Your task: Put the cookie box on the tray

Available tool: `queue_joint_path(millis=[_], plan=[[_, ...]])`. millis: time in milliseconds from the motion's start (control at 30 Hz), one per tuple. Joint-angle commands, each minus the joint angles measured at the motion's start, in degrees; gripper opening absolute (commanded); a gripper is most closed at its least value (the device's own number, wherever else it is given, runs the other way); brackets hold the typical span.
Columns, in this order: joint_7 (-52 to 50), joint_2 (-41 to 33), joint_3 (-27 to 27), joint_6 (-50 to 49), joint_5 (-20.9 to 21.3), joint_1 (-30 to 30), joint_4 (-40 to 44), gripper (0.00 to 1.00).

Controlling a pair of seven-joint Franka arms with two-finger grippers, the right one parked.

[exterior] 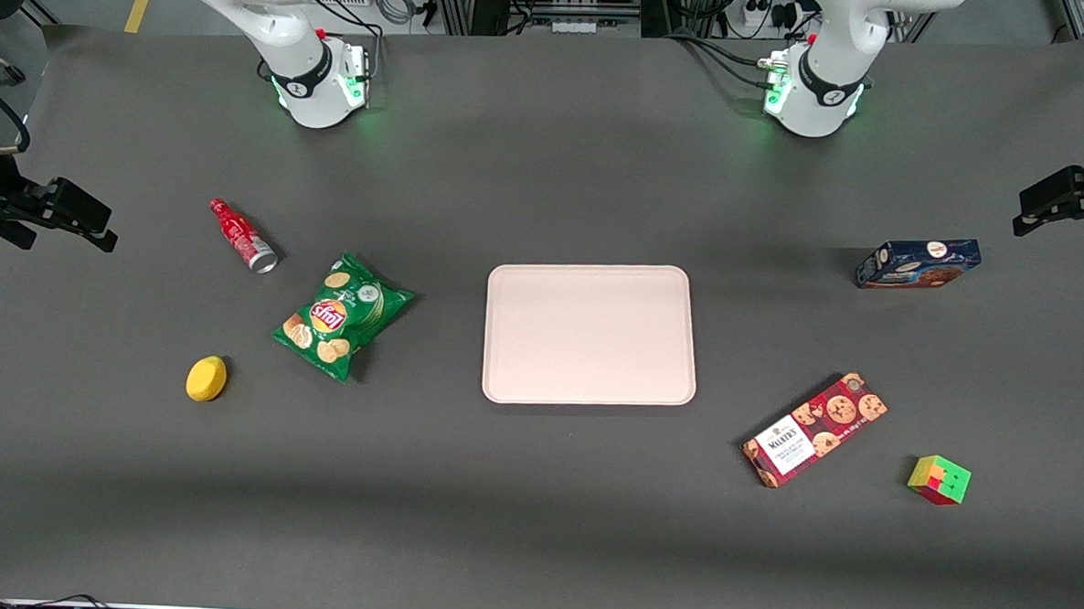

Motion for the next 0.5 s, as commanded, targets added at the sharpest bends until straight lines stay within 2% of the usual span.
queue_joint_path(millis=[0,467], plan=[[-0.03,0.39,0.04,-1.35,0.26,0.13,1.20,1.00],[-0.82,0.91,0.04,-1.53,1.58,0.92,1.20,1.00]])
